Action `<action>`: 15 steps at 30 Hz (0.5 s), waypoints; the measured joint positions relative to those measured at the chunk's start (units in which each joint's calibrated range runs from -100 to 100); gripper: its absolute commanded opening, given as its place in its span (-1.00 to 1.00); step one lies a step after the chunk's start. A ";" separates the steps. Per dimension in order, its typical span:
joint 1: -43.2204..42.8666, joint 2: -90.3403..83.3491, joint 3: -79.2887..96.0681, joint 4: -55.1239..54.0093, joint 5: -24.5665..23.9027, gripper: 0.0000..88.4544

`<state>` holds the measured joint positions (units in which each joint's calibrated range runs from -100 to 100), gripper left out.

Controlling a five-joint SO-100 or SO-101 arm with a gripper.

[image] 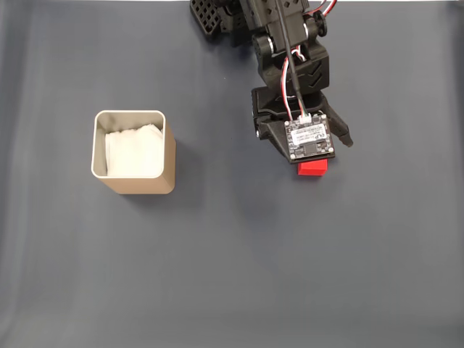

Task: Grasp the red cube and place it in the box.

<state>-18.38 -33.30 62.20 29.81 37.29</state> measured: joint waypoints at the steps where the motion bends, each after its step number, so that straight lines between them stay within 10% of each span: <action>1: 0.00 -0.36 0.46 -0.41 0.00 -0.10; 15: 0.00 -0.89 3.46 -6.17 0.10 -0.10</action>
<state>-18.38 -34.20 65.66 23.64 37.39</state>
